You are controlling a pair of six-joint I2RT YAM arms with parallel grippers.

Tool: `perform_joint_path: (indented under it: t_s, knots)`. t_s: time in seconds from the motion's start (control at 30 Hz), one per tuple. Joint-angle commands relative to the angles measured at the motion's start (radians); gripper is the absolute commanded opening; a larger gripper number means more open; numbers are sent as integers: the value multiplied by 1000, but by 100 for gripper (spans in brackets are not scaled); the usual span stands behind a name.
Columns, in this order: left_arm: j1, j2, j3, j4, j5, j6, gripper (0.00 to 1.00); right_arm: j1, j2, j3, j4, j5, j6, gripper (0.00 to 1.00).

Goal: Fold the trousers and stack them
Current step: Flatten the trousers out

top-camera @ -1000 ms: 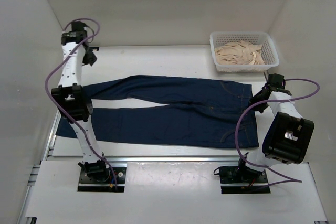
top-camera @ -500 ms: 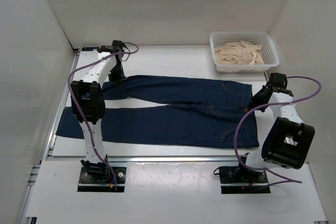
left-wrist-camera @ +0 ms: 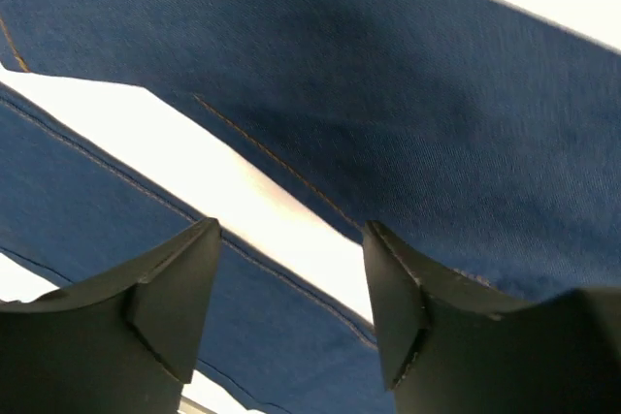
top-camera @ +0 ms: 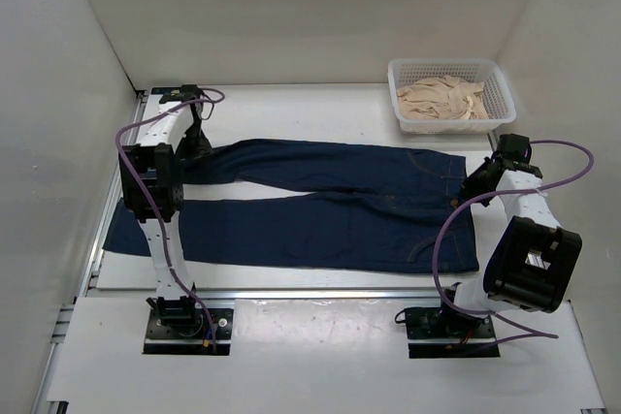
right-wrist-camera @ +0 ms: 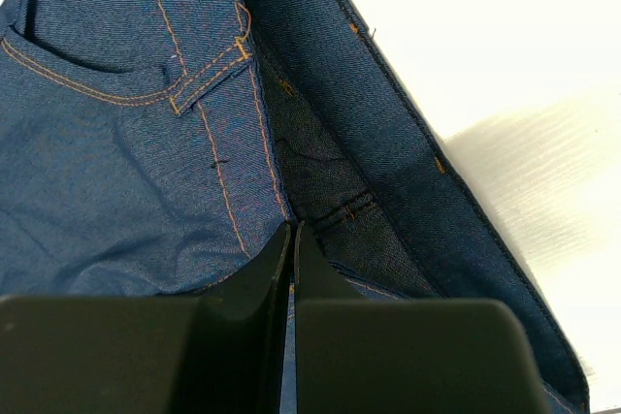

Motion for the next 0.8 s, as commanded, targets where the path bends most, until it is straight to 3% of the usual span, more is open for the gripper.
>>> perform_joint_path:
  t_s: [0.0, 0.1, 0.33, 0.57, 0.77]
  knots:
    - [24, 23, 69, 11, -14, -6, 72, -6, -6, 42, 7, -18, -14, 0]
    - [24, 33, 94, 0, -74, -15, 89, -6, -6, 42, 7, -18, -14, 0]
    - [24, 106, 164, -88, -212, -6, 86, -6, 21, 51, 7, -27, -14, 0]
    - [4, 108, 72, -75, -290, -41, 87, -6, 31, 60, 17, -36, -14, 0]
    - [4, 161, 187, -112, -371, -87, 87, -6, 31, 60, 17, -36, -14, 0]
